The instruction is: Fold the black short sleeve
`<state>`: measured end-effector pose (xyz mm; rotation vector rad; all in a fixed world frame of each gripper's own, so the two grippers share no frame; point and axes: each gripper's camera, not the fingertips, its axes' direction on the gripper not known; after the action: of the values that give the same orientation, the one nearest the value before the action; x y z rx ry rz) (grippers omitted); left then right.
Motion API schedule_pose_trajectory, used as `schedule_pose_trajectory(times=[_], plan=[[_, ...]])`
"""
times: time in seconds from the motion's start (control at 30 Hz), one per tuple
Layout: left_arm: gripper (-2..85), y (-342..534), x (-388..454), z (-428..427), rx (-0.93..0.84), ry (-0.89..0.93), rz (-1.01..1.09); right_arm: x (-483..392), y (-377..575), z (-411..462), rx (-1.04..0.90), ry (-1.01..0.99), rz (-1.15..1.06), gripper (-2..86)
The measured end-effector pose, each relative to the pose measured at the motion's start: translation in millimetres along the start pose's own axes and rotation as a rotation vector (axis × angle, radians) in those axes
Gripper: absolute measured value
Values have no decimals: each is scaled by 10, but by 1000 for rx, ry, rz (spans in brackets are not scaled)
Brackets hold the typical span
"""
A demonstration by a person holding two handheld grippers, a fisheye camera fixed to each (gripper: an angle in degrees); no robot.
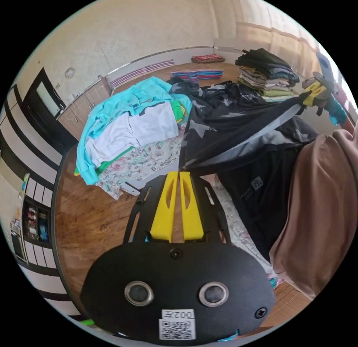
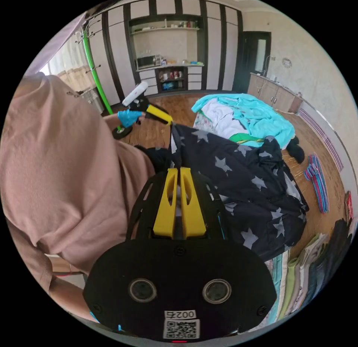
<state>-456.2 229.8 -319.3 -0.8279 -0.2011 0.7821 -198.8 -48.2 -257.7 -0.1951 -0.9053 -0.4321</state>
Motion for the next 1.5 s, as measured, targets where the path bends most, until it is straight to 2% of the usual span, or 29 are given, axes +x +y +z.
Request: schedule_pose_trajectory(times=[0.17, 0.53, 0.7, 0.87, 1.03, 1.17, 1.37, 1.5], plan=[[-10, 68, 82, 47, -75, -15, 21, -107, 24, 316, -154, -15, -43, -9], [-10, 124, 0, -297, -83, 33, -44, -141, -13, 388, -313, -56, -87, -7], [-10, 38, -59, -631, -40, 20, -25, -163, -78, 227, -234, -1, -74, 12], [-10, -35, -75, -830, -35, 2, -9, -151, -243, 341, -27, -27, 9, 80], [-10, -92, -71, -976, -32, -25, 15, -206, -448, 801, -88, -25, 29, 110], [-10, -93, -94, -1059, -33, -44, 24, -252, -490, 1073, -206, 4, 9, 87], [-10, -30, -138, -1147, -36, -34, 18, -265, -421, 870, -181, 44, 14, 3], [-10, 1, -152, -1248, -15, -2, 22, -317, -402, 625, -159, 109, -11, -7]])
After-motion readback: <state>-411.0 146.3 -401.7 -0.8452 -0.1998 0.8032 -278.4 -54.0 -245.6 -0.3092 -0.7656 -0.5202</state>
